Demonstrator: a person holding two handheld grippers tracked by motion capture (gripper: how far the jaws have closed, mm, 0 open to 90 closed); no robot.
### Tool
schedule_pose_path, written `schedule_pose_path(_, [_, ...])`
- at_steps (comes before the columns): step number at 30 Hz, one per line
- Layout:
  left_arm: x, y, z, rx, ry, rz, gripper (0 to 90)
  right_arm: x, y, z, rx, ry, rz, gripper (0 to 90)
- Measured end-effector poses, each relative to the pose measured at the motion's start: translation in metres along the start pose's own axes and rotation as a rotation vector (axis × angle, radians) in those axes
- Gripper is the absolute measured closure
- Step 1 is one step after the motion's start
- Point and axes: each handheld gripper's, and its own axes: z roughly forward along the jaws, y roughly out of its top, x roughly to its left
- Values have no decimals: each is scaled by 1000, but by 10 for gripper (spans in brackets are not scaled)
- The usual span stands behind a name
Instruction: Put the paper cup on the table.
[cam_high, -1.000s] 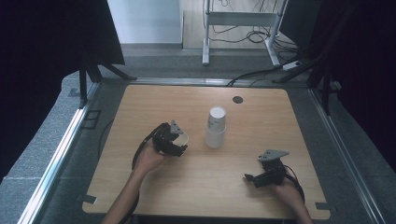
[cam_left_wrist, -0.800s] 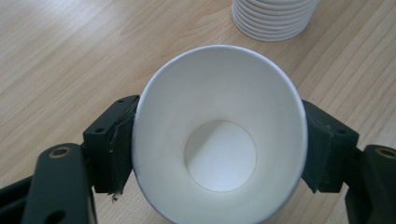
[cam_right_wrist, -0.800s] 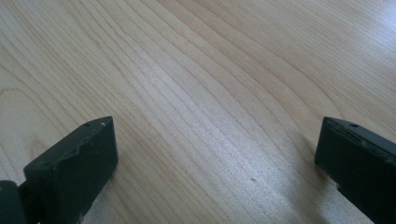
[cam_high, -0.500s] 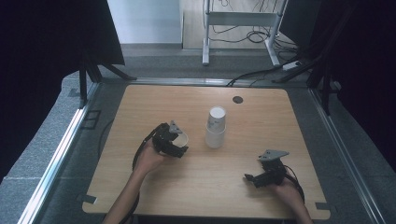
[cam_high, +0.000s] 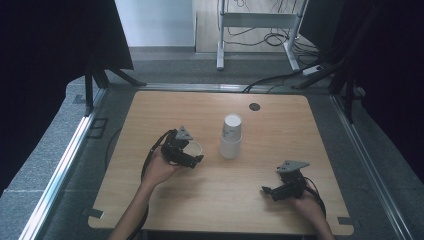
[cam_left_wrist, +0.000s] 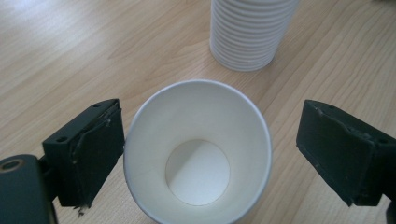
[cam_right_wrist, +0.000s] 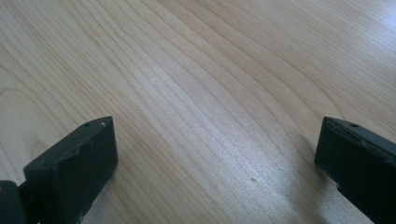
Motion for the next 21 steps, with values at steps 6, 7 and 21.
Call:
schedule_pose_path(6, [-4, 2, -9, -30, 4, 13, 65, 0, 0, 0, 1, 2, 3, 0])
schedule_pose_path(7, [-5, 2, -11, -34, 7, 16, 61, 0, 0, 0, 0, 2, 3, 0])
schedule_pose_path(21, [-18, -6, -35, -81, 18, 59, 0, 0, 0, 0, 0, 3, 5, 0])
